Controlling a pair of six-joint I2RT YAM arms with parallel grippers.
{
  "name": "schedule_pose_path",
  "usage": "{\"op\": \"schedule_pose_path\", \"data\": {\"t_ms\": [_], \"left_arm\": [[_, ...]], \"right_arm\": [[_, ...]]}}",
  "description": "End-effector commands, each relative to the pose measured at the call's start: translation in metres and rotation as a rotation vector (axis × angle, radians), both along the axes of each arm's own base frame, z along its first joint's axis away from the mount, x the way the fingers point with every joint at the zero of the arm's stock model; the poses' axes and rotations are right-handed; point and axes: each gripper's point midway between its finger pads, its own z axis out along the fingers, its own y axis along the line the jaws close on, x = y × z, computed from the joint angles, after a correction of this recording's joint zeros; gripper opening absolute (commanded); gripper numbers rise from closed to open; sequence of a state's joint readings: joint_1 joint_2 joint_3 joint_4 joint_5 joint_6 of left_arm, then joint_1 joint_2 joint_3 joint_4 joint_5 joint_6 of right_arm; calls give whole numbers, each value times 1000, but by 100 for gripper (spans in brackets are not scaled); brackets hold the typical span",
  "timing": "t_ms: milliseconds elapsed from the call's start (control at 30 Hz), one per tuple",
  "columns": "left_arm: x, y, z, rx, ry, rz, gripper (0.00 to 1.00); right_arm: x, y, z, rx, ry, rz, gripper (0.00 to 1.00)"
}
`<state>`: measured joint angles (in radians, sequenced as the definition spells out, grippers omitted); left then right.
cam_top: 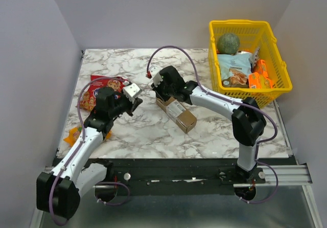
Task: Unpack the express box
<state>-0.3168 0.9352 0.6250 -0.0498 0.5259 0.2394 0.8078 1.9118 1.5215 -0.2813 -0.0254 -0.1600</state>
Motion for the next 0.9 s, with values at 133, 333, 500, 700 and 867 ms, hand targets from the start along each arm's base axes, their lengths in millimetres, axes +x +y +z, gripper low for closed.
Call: {"op": "schedule_pose_path", "data": {"t_ms": [133, 333, 500, 700, 867], "left_arm": [[66, 10, 25, -226, 208, 84, 0], [72, -64, 0, -306, 524, -269, 0], [76, -90, -33, -298, 671, -336, 0], [66, -108, -51, -270, 762, -399, 0], [51, -102, -77, -196, 838, -404, 0]], "right_arm": [[-48, -11, 3, -20, 24, 213, 0], [-61, -9, 5, -13, 15, 298, 0], [-64, -5, 10, -2, 2, 323, 0], [-67, -9, 4, -13, 18, 315, 1], [-66, -9, 0, -19, 23, 311, 0]]}}
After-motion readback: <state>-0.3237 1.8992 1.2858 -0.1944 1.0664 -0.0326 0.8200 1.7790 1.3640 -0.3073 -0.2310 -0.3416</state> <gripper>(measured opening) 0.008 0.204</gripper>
